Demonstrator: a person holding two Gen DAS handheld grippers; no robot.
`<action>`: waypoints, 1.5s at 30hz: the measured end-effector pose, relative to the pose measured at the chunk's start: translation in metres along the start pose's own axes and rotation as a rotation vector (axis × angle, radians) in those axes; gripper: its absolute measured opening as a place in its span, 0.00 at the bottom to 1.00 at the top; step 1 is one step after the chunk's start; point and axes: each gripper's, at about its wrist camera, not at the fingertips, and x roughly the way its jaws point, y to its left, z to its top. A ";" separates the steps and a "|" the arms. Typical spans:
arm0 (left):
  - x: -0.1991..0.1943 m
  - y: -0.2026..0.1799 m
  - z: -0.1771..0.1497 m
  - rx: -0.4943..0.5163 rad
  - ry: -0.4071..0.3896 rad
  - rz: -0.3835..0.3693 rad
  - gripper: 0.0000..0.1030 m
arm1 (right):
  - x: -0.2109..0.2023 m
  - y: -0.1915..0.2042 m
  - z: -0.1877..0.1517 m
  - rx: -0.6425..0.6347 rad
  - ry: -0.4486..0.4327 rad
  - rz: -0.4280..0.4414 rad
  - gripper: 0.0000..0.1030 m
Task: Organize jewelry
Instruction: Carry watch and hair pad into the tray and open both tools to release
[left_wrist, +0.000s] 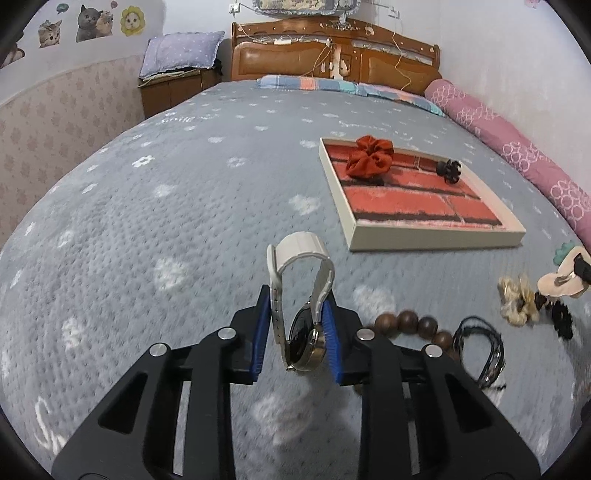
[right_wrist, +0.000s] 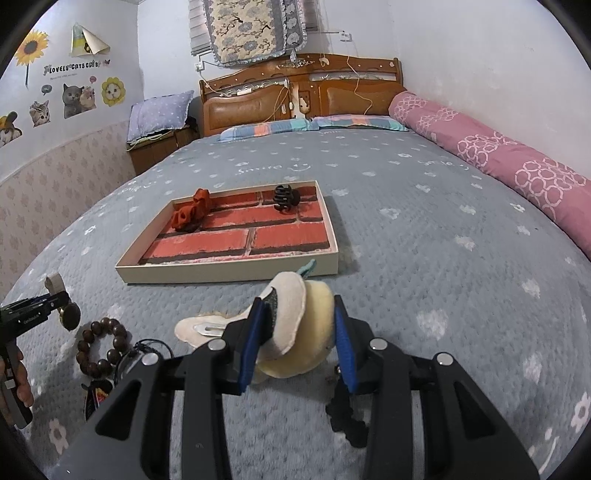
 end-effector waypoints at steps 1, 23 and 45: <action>0.001 -0.002 0.004 0.001 -0.004 -0.005 0.25 | 0.002 0.000 0.002 -0.001 -0.001 0.001 0.36; 0.079 -0.108 0.136 0.047 -0.084 -0.110 0.25 | 0.131 0.017 0.111 -0.042 0.014 0.022 0.36; 0.203 -0.112 0.171 0.065 0.113 -0.048 0.38 | 0.259 0.020 0.130 -0.031 0.198 -0.009 0.36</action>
